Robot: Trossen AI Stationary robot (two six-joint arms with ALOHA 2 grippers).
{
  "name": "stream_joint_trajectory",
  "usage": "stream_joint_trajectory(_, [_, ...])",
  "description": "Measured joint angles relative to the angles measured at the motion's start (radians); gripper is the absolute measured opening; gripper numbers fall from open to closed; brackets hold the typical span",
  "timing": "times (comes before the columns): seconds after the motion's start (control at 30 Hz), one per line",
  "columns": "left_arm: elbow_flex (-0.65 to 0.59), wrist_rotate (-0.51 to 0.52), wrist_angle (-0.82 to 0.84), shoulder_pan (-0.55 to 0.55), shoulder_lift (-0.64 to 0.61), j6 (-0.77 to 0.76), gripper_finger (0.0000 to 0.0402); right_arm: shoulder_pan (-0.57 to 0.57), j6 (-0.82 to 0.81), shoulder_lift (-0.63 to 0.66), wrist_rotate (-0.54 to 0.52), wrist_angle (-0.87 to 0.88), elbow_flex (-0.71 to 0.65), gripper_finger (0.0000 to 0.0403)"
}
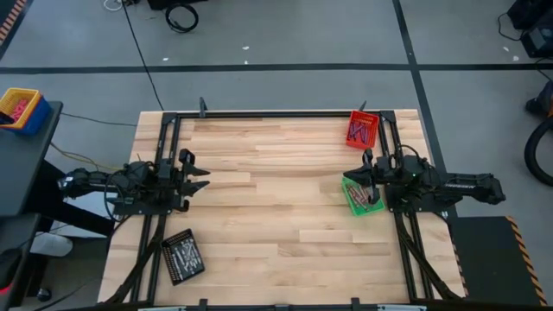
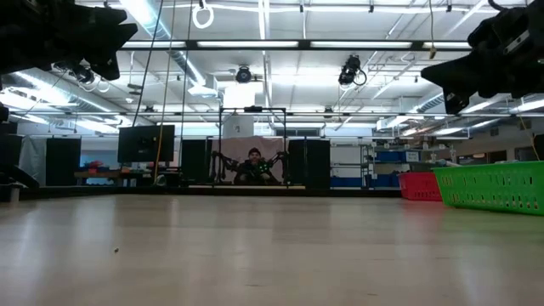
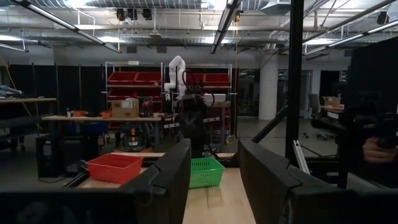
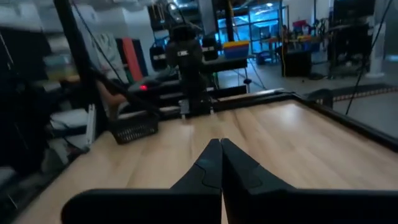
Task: Sort crayons
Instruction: Return to Home Position
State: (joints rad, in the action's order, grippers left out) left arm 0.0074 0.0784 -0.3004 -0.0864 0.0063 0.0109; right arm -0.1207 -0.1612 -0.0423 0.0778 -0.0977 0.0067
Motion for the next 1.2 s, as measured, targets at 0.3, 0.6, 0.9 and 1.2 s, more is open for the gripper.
stream_joint_trajectory(0.3, [0.000, 0.000, 0.000, 0.000, 0.000, 0.000, 0.0144, 0.027, 0.053, 0.015, -0.025, 0.042, 0.000, 0.0024])
stream_joint_trajectory(0.6, [0.000, -0.001, 0.000, 0.000, 0.000, 0.000, 0.0144, 0.027, 0.050, 0.015, -0.025, 0.040, 0.000, 0.0028])
stream_joint_trajectory(0.9, [0.000, -0.001, 0.000, 0.000, 0.000, 0.000, 0.0144, 0.027, 0.049, 0.015, -0.025, 0.040, 0.000, 0.0027])
stream_joint_trajectory(1.2, [0.000, -0.001, 0.000, 0.000, 0.000, 0.000, 0.0144, 0.027, 0.049, 0.015, -0.025, 0.040, 0.000, 0.0027])
